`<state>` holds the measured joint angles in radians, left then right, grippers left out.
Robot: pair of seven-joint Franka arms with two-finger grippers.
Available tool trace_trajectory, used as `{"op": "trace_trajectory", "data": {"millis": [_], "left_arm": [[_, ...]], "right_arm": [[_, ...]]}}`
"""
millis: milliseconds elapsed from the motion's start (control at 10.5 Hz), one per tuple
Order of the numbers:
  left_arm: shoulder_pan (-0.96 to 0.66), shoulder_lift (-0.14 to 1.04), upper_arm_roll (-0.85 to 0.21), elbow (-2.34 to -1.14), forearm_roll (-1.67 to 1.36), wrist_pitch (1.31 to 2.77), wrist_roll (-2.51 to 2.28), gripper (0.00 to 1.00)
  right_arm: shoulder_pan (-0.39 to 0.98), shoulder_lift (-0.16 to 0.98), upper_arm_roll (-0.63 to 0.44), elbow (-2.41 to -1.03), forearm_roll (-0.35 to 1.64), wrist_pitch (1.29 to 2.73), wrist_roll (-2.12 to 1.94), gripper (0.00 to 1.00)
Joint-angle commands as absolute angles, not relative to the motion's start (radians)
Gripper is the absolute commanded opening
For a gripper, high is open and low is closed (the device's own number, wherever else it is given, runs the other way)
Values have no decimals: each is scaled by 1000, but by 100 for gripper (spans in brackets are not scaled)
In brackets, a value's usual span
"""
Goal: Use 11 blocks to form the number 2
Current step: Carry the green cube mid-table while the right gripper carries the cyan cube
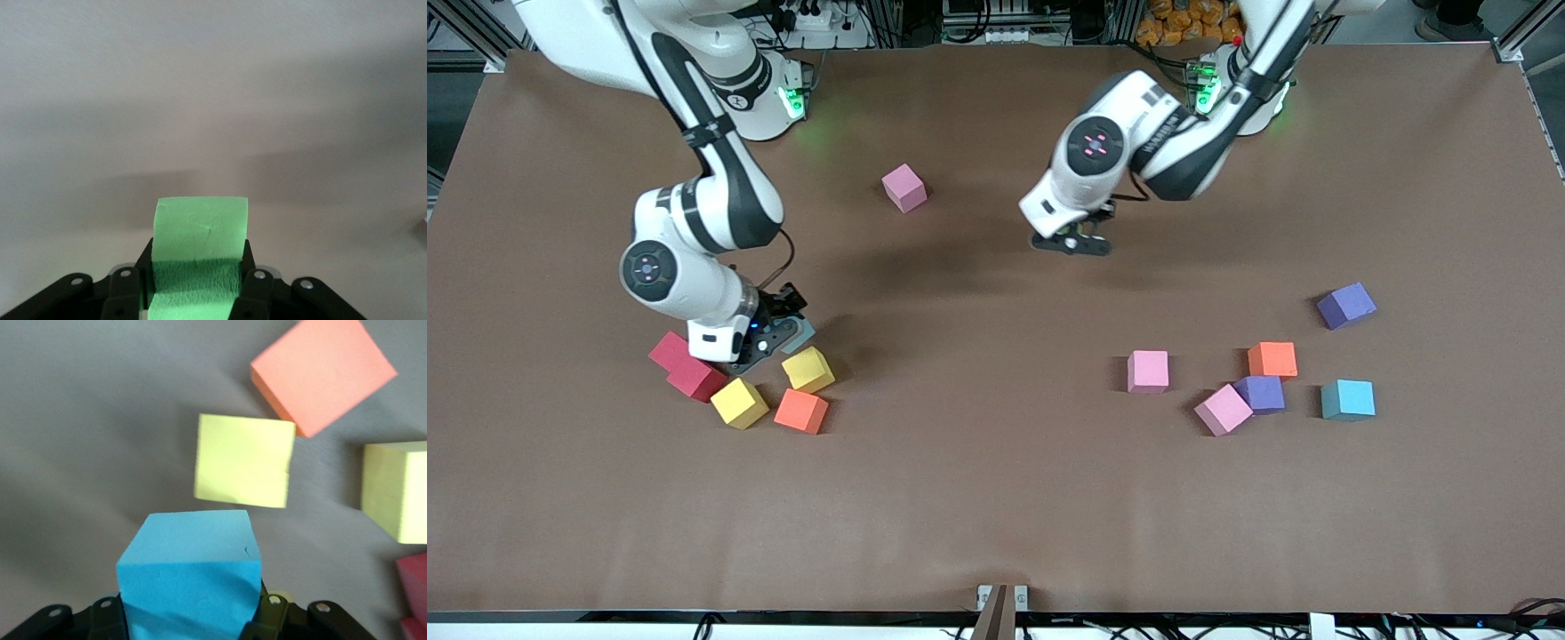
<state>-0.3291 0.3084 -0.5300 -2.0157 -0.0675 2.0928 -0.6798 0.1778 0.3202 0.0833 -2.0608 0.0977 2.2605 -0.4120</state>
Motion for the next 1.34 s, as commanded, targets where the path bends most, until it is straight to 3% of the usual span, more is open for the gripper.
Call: {"op": "trace_trajectory", "data": {"millis": [0,382,1241], "left_arm": [[-397,386,-522,-1968,-69,2127,-751,47],[-455,448,-520,-1965,-48,2215,-794,48],[-537,581,-515,-1919,54,2226,-877,48]], "right_arm": [[216,321,90,-2039,106,2246,-300,31],[255,324,91,-2019,106,2244,-216,31],[334,322,91,-2006,106,2244,-35,33]]}}
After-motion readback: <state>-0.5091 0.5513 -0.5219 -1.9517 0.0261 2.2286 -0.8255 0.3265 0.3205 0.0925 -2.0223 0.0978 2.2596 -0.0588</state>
